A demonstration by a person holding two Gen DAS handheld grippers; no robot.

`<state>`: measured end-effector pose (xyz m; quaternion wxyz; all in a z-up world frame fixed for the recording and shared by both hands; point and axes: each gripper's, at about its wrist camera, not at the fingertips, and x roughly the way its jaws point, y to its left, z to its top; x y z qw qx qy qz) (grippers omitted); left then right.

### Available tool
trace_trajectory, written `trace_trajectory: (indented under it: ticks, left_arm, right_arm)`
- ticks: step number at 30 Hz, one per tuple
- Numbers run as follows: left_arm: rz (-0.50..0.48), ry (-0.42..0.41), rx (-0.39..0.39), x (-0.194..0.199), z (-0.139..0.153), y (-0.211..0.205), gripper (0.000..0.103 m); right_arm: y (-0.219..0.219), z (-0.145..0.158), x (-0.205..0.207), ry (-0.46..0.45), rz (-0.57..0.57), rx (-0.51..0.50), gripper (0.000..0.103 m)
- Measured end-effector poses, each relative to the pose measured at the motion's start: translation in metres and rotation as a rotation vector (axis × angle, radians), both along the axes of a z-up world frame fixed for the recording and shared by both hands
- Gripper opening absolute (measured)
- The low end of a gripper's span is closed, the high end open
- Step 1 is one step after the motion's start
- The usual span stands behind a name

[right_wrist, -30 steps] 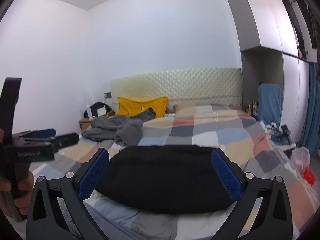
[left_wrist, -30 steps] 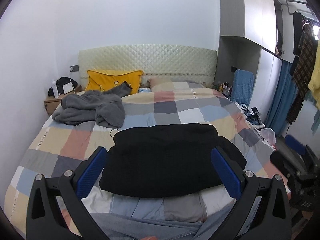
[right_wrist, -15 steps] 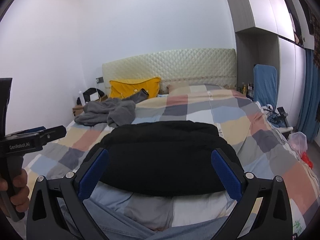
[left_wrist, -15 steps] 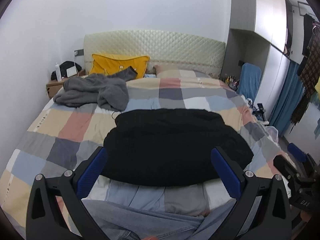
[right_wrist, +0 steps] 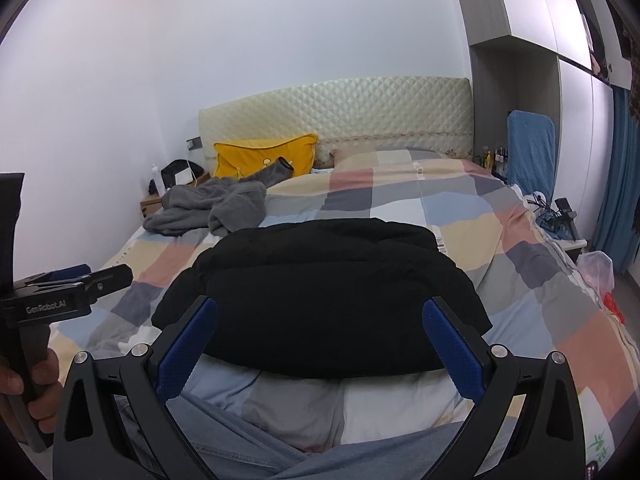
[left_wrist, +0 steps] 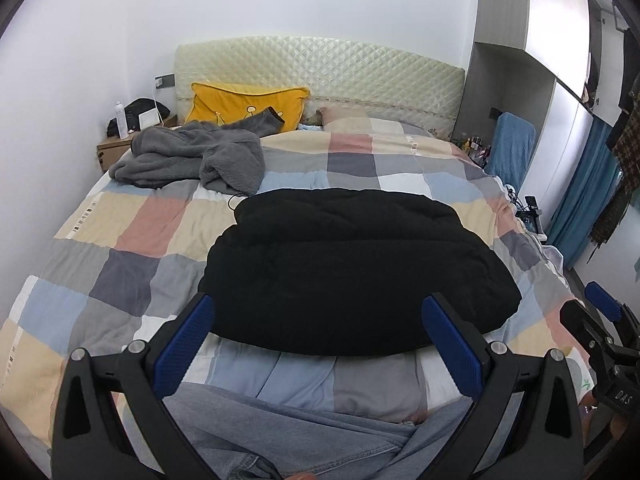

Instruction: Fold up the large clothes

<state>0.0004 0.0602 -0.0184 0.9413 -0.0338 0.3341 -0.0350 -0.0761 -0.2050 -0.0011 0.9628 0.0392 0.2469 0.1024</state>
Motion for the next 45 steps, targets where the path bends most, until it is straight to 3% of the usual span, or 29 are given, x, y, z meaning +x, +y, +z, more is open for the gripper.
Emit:
trace_trajectory:
  ticks: [12, 24, 45]
  left_arm:
    - [0.033, 0.0, 0.039, 0.001, -0.001, 0.001, 0.103]
    - [0.037, 0.014, 0.026, 0.001, -0.004, 0.004, 0.103]
    - [0.0, -0.005, 0.054, 0.001, 0.0, -0.01, 0.103]
  right_arm:
    - [0.002, 0.0, 0.003, -0.001, -0.003, 0.002, 0.102]
    - [0.0, 0.001, -0.002, -0.01, -0.02, 0.012, 0.102]
    - [0.0, 0.004, -0.003, -0.025, -0.03, 0.003, 0.102]
